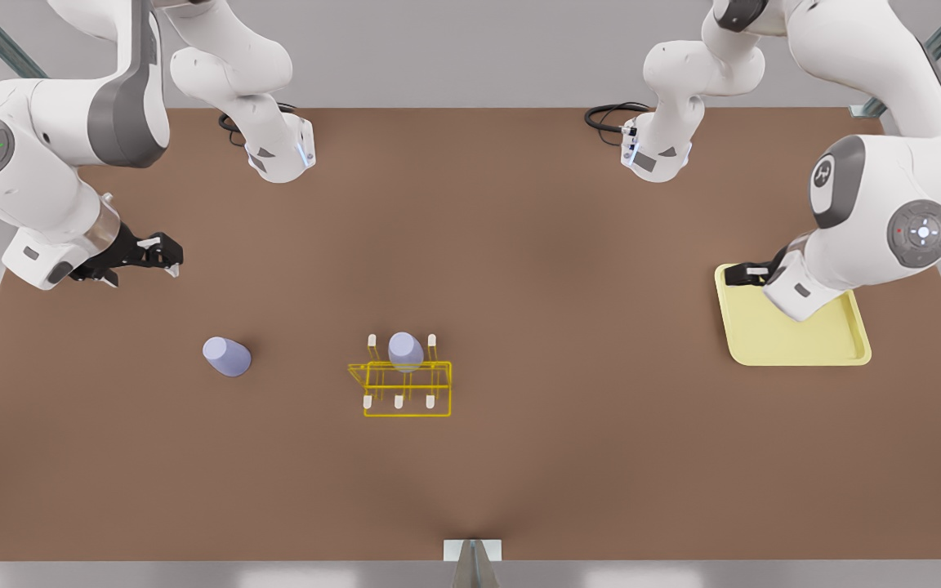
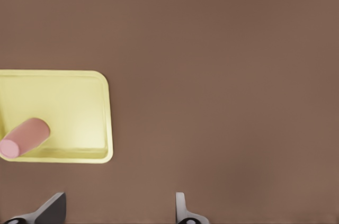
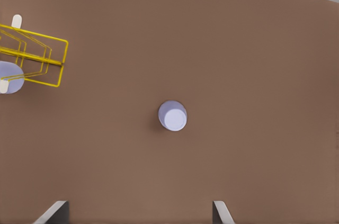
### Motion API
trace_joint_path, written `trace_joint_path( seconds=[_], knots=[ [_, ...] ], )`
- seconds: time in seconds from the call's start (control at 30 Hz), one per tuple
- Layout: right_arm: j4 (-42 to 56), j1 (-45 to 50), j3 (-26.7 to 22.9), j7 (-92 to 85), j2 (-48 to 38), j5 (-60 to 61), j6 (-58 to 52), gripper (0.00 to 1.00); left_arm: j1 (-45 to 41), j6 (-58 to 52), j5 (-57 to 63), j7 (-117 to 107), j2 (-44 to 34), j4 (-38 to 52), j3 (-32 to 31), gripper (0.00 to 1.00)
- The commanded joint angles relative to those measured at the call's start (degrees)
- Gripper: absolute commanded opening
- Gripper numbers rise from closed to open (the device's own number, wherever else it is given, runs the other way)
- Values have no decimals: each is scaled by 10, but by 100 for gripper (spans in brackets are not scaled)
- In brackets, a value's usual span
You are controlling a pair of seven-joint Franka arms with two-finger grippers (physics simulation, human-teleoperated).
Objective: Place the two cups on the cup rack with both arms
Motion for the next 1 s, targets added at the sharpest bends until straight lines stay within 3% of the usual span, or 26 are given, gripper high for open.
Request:
trace_joint_path(
  seconds=[0.0,0.07,0.13,0.2,0.37,0.47,0.97],
  knots=[
    [-1,-6,-3,-41,-1,21,1,100,0,-13,-2,-19,0,0,0,100],
    [-1,-6,-3,-43,32,9,22,100,44,-9,-10,-2,-3,-33,5,100],
    [-8,-28,-3,-97,127,-9,118,100,163,201,-2,172,0,-173,15,100],
    [-20,-49,-3,-95,184,0,200,100,197,314,-8,292,35,-204,60,100],
    [-86,-69,-3,-79,217,22,312,98,270,475,-4,408,55,-304,60,100],
    [-103,-68,-3,-25,226,22,320,98,280,479,44,424,54,-328,67,100],
    [-250,-64,-2,76,203,21,450,100,289,491,55,418,67,-379,86,100]
  ],
)
